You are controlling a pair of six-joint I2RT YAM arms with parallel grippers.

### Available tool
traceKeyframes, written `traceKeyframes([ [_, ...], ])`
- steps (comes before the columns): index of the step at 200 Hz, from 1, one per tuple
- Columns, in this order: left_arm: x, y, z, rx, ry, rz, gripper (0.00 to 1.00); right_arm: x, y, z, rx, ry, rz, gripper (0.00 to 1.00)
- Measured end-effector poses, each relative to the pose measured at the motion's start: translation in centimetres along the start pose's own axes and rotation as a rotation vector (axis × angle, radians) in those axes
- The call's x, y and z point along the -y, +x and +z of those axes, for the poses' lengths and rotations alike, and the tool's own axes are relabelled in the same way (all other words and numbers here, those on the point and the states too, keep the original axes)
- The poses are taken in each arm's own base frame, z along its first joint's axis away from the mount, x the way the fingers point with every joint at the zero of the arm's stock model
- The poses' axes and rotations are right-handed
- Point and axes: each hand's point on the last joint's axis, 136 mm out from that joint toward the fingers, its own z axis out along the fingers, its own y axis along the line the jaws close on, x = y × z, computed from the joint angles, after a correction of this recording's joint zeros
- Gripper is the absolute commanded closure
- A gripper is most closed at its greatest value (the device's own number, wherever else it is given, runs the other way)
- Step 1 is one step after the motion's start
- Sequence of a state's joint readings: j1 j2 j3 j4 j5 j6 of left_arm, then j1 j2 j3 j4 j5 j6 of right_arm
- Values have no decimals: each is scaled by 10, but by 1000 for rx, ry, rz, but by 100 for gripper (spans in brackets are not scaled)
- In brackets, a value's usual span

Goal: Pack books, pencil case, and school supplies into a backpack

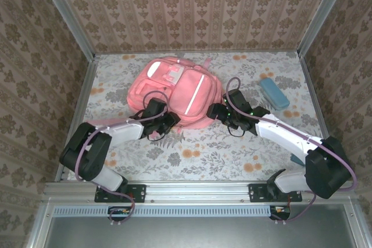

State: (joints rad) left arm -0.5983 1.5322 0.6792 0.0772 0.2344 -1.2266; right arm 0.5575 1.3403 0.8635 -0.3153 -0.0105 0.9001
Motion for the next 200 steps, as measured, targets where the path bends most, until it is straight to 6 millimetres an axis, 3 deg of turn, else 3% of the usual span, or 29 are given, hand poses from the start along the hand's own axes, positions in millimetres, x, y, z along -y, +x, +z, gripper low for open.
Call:
traceKeyframes([
  [48,6,1,-5,0,12,14,57,-3,5,-2,0,18,-65,24],
  [87,10,-9,-41,67,5,70,47,-45,23,2,-10,24,-260,26],
  [109,-1,-22,-60,112,-31,70,43,-64,43,15,-33,42,-352,27],
  [138,-26,-42,-75,158,-82,37,39,-74,69,34,-82,72,-416,27],
  [156,-45,-53,-78,176,-106,-1,40,-74,76,43,-100,89,-424,28],
  [168,-53,-58,-78,176,-112,-26,47,-72,78,46,-107,99,-420,28],
  [183,-55,-62,-74,174,-101,-32,57,-70,80,49,-111,107,-409,28],
  [200,-53,-66,-68,174,-83,-38,60,-70,80,49,-112,110,-400,28],
])
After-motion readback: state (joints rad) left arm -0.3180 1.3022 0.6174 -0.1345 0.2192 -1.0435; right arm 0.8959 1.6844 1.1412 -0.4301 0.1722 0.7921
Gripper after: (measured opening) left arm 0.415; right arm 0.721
